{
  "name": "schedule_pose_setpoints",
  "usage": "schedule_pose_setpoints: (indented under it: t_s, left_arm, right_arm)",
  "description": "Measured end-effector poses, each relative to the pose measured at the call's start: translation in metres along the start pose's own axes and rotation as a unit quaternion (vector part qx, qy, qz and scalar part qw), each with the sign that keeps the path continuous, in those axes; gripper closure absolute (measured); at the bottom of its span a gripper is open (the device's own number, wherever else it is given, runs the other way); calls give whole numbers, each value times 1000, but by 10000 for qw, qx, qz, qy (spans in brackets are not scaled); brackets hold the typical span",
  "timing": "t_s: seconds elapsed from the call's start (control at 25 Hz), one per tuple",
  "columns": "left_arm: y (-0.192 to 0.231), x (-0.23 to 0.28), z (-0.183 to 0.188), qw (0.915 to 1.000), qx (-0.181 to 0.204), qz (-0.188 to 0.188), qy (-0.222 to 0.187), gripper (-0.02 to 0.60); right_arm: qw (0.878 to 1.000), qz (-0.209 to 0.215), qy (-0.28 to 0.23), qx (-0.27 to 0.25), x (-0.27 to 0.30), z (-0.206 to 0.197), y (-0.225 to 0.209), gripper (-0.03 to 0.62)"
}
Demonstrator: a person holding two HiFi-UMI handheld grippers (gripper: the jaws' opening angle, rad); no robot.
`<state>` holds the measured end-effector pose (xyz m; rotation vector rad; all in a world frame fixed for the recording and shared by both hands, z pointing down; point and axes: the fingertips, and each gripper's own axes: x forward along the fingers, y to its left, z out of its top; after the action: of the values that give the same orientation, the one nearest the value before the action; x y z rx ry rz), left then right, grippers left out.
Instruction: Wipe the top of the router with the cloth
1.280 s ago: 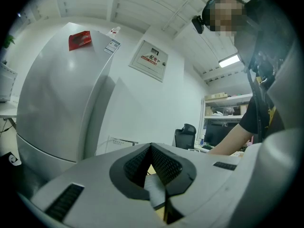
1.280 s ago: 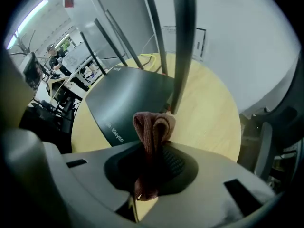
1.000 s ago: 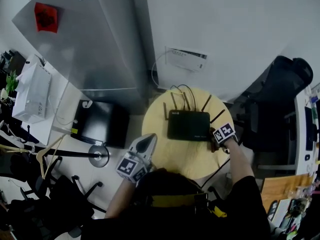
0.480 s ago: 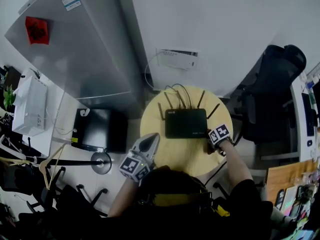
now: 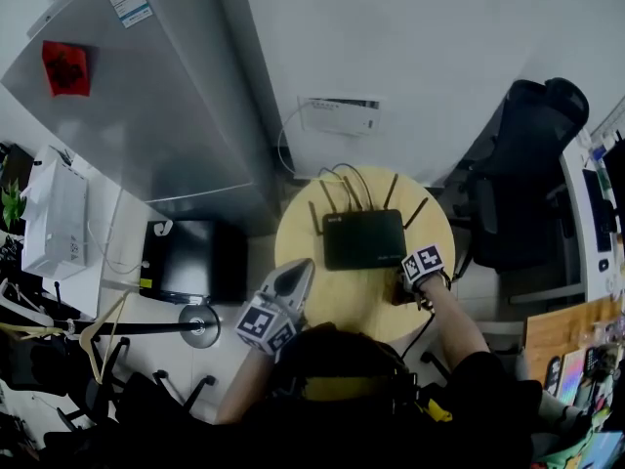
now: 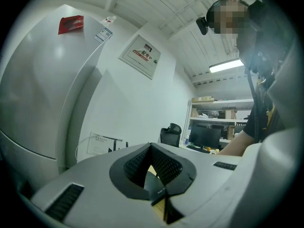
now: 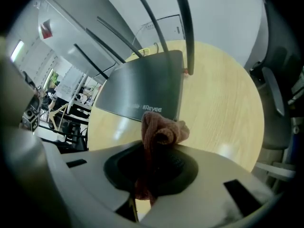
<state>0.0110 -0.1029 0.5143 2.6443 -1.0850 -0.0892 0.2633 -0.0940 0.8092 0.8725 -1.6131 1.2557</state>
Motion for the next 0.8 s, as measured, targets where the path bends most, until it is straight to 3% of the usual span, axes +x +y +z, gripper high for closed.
schedule_pose_setpoints:
  t_s: [0.12,0.36,0.8]
  left_arm:
    - [4,-1,1,10000,24,-44,-38,587]
    - [12,-6,4,9999,34,-93,-95,588]
    - [34,-33,15,9998,6,-89,-154,588]
  right_arm:
    - [9999,-132,3,-39,2,0,4,534]
    - [9996,189,48,-193,15,-1,40,534]
    - [9978,80,230,-623,35,11,91,534]
